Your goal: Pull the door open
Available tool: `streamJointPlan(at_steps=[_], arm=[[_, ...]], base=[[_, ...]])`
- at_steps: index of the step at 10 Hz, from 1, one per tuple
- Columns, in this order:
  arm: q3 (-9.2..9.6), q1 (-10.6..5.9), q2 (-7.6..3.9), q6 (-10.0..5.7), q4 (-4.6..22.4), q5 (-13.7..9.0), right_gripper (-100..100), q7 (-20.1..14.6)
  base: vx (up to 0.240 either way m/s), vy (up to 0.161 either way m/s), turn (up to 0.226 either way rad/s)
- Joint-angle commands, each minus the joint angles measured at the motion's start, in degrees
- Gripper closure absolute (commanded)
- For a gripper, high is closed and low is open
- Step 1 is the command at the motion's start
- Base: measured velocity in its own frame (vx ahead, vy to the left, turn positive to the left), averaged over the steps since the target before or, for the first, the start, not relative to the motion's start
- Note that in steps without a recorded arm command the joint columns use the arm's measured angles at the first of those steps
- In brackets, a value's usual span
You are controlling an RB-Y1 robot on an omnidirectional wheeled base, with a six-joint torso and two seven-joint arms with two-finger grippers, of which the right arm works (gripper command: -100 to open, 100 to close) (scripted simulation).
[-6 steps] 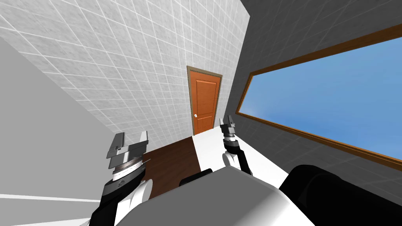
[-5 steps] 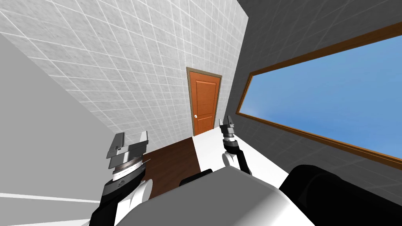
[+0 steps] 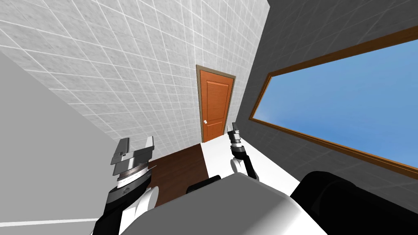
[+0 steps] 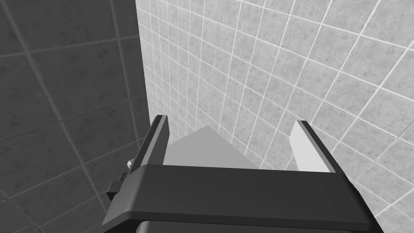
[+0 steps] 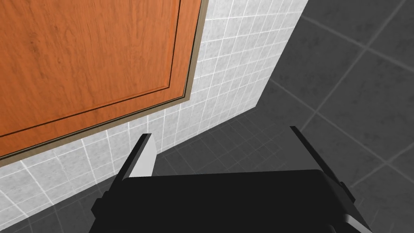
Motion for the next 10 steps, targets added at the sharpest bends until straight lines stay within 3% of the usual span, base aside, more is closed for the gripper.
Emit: streamJointPlan(at_steps=[1, 10], arm=[[-0.45, -0.62, -0.42, -0.51, 2.6, 0.9, -100, 2.5], [-2.47, -3.56, -1.7, -2.8, 13.8, 4.7, -100, 12.7]], base=[[0.156, 0.031, 0.05], [0.102, 0.009, 0.031]])
